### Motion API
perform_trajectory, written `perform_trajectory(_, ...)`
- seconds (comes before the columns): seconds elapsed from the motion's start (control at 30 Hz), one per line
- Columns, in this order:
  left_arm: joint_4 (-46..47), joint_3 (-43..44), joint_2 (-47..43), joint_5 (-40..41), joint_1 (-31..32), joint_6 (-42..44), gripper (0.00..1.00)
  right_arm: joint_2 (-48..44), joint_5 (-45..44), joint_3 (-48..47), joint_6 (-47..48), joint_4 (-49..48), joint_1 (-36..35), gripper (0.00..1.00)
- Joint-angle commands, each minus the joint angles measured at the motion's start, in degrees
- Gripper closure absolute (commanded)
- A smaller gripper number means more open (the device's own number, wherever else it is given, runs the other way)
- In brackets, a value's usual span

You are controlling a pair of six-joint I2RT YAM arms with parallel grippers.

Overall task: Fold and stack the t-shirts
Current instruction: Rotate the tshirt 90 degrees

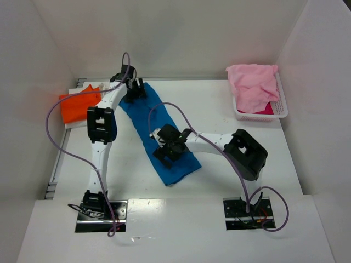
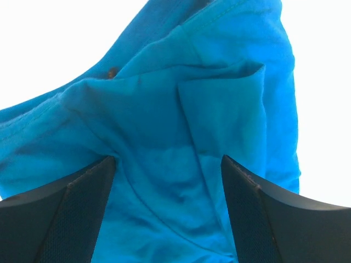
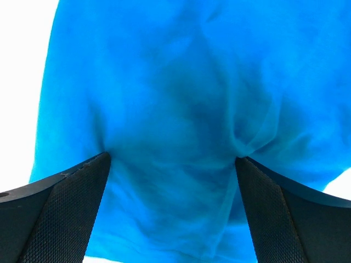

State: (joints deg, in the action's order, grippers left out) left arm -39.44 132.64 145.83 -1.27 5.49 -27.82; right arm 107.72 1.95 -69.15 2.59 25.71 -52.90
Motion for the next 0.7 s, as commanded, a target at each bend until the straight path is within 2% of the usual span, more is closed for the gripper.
perform_trajectory(0.0, -5.27, 6.69, 7.07, -6.73, 5.66, 4.18, 0.13, -1.55, 7.61, 1.82, -0.57, 3.03, -2.46, 0.00)
perform_trajectory(0.13, -15.48, 27.59, 16.13, -9.34, 7.49, 4.79, 0.11, -3.08, 11.82, 1.82, 0.31, 3.73, -3.14, 0.00)
perform_trajectory(0.17, -17.16, 37.28, 20.13, -10.36, 7.52, 4.79, 0.11, -3.13, 13.01, 1.82, 0.31, 3.73, -3.17, 0.00)
perform_trajectory(0.37, -16.55, 38.39, 19.89, -11.69, 8.57, 5.98, 0.10, -5.33, 16.26, 1.82, -0.22, 4.90, -4.32, 0.00)
perform_trajectory(0.47, -17.35, 38.39, 18.76, -10.59, 9.10, 7.25, 0.07, -7.38, 11.80, 1.82, -0.70, 4.40, -4.93, 0.00)
perform_trajectory(0.53, -18.59, 38.92, 17.53, -9.80, 9.10, 8.25, 0.07, -10.35, 4.15, 1.82, -1.22, 3.48, -4.93, 0.00)
perform_trajectory(0.67, -19.27, 40.94, 11.40, -7.43, 7.86, 8.84, 0.04, -20.66, -1.95, 1.82, -3.20, -0.86, -1.91, 0.00)
